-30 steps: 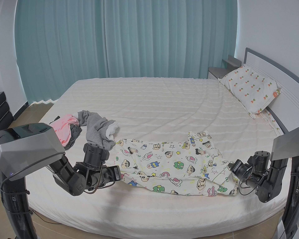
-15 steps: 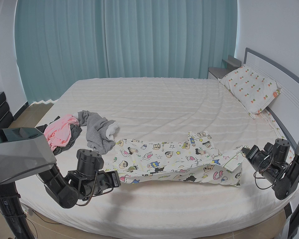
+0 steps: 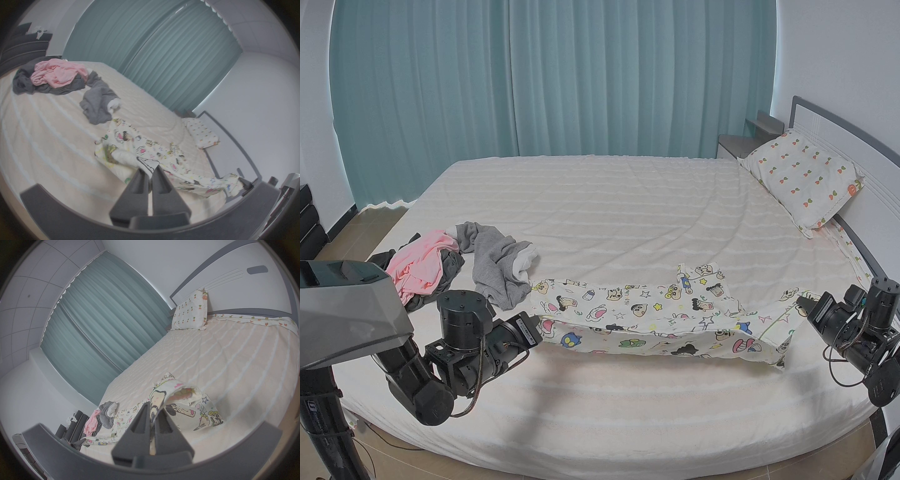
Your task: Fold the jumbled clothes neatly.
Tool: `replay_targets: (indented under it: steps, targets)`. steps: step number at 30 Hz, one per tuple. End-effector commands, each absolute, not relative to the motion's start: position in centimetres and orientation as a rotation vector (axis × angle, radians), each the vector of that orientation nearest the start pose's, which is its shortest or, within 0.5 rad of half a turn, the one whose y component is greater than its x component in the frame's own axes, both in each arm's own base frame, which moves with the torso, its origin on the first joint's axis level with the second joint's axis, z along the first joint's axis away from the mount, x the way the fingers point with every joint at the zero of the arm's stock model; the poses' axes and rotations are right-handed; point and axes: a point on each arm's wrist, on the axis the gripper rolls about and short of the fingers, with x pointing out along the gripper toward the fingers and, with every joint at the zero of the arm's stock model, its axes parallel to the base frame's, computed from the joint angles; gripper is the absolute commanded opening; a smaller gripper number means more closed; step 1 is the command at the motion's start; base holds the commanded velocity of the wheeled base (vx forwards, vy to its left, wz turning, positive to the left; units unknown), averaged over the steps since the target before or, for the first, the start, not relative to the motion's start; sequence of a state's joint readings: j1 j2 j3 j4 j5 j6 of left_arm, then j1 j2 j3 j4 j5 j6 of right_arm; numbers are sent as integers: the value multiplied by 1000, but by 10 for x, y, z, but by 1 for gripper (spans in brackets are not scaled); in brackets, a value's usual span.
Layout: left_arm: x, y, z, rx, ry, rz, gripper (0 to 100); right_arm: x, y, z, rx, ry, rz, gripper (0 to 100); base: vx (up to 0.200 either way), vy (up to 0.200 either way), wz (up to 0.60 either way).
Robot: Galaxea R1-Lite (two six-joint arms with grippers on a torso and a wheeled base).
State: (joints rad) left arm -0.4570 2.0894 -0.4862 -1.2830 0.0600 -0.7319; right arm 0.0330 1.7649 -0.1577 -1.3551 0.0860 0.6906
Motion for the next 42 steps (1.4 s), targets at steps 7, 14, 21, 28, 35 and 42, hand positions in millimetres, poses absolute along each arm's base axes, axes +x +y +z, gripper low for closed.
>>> replay_targets:
  steps: [7,14,21,28,35,42]
  targets:
    - [288,-144,45,-202,335,-311,0,212,10,81,694,359,46,0,0,0,0]
    - [284,-136,43,-201,323,-300,0,211,9,78,685,373,41,0,0,0,0]
    - [266,-127,24,-176,411,-308,0,211,8,78,683,373,37,0,0,0,0]
    - [264,-123,42,-348,369,-329,0,203,10,74,662,403,40,0,0,0,0]
    - [230,-109,20,-311,553,-359,0,190,10,66,612,473,30,0,0,0,0]
    - [220,-104,-10,-272,714,-365,0,180,19,57,573,607,52,0,0,0,0]
